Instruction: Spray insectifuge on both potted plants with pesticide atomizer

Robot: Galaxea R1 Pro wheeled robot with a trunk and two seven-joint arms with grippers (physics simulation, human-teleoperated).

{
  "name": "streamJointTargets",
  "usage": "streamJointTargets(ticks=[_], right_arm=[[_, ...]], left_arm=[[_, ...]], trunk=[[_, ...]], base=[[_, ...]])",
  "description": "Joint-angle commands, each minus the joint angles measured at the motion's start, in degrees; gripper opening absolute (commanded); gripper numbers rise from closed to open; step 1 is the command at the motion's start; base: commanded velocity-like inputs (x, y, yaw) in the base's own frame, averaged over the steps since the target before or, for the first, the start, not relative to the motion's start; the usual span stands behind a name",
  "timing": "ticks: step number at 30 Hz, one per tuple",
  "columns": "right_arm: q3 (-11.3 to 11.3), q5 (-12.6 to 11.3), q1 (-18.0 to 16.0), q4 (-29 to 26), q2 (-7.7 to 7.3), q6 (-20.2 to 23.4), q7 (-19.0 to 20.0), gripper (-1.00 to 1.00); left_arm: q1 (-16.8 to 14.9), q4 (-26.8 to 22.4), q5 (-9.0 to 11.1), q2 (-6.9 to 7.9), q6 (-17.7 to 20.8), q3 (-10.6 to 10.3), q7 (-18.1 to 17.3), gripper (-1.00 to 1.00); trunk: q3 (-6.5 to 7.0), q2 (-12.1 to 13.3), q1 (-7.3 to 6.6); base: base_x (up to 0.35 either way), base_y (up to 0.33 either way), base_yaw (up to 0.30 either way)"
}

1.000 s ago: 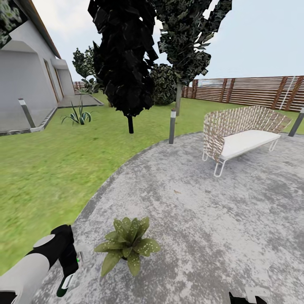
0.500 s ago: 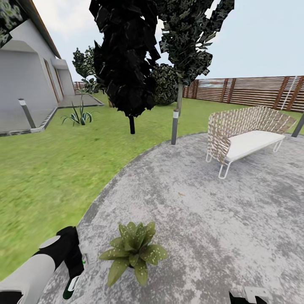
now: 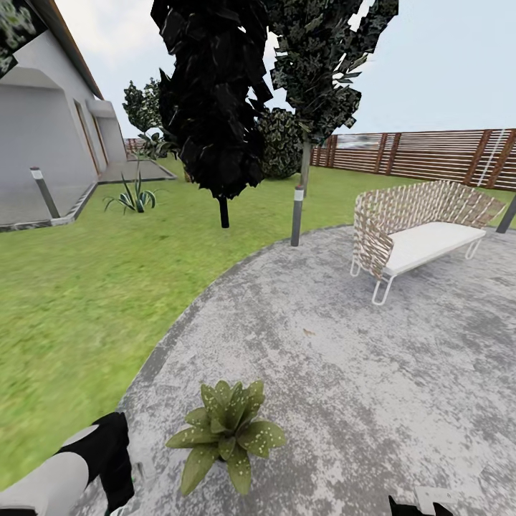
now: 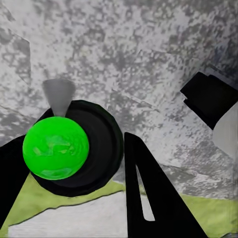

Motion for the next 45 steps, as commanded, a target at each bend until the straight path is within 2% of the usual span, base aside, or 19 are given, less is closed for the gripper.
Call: streamJointTargets(ticks=[1,4,7,9,11,14,20,22,28,32,36,41,43,45], right_arm=[[-0.5,0.3,-0.1,0.0,0.03,-0.3,0.4,1.00],[-0.5,0.3,-0.1,0.0,0.03,-0.3,0.4,1.00],[-0.5,0.3,-0.1,0.0,0.03,-0.3,0.4,1.00],[-0.5,0.3,-0.1,0.0,0.03,-0.3,0.4,1.00],[-0.5,0.3,-0.1,0.0,0.03,-0.3,0.4,1.00],[-0.5,0.3,-0.1,0.0,0.03,-0.2,0.4,1.00],[-0.5,0.3,-0.1,0.0,0.03,-0.2,0.4,1.00],[-0.5,0.3,-0.1,0.0,0.03,-0.3,0.4,1.00],[-0.5,0.3,-0.1,0.0,0.03,-0.2,0.4,1.00],[-0.5,0.3,-0.1,0.0,0.03,-0.3,0.4,1.00],[-0.5,0.3,-0.1,0.0,0.03,-0.3,0.4,1.00],[-0.5,0.4,-0.1,0.0,-0.02,-0.3,0.4,1.00],[-0.5,0.4,-0.1,-0.1,-0.16,-0.3,0.4,1.00],[0.1,0.2,-0.7,-0.4,-0.82,-0.3,0.2,1.00]], left_arm=[[0.0,0.2,0.9,0.03,0.5,-0.3,0.1,-1.00],[0.0,0.1,1.8,-0.10,0.5,-0.3,0.4,-1.00],[0.0,-0.4,1.9,-1.33,0.7,-0.1,0.5,-1.00],[0.0,-0.4,1.9,-1.46,0.6,-0.3,0.5,-1.00],[0.0,0.0,1.9,-0.89,0.4,-0.3,0.5,-1.00],[0.0,0.3,1.9,0.78,0.3,-0.3,0.5,-1.00],[2.0,0.1,1.9,1.25,0.2,-0.3,1.7,-1.00],[2.2,-0.3,2.0,1.01,0.3,0.0,2.7,-1.00],[2.3,-0.5,2.2,0.49,0.3,0.0,3.0,-1.00],[2.2,-0.8,3.7,0.49,0.3,-0.3,3.0,-1.00],[2.2,-5.6,4.4,0.33,0.8,-0.3,2.7,-1.00],[1.7,-8.3,4.4,-1.25,2.0,-0.3,2.5,-1.00],[1.5,-8.3,4.4,-1.39,5.3,-0.4,2.5,-1.00],[0.8,-8.1,3.7,-0.73,4.8,-1.1,3.2,-1.00]], trunk=[[-0.05,0.0,-0.01],[-0.05,0.0,-0.01],[-0.05,0.0,-0.01],[-0.05,0.0,-0.01],[-0.05,0.0,-0.01],[-0.05,0.0,-0.01],[-0.05,0.0,-0.01],[-0.05,0.0,-0.01],[-0.05,0.0,-0.01],[-0.05,0.0,-0.01],[-0.05,0.0,-0.01],[-0.05,0.0,-0.01],[-0.05,0.0,-0.01],[-0.05,0.0,-0.01]], base=[[0.000,0.000,0.000],[0.000,0.000,0.000],[0.000,0.000,0.000],[0.000,0.000,0.000],[0.000,0.000,0.000],[0.000,0.000,0.000],[0.000,0.000,0.000],[0.000,0.000,0.000],[-0.142,0.000,0.000],[-0.321,0.000,0.000],[-0.220,0.000,0.000],[-0.017,0.000,0.000],[-0.001,0.000,0.000],[0.000,0.000,0.000]])
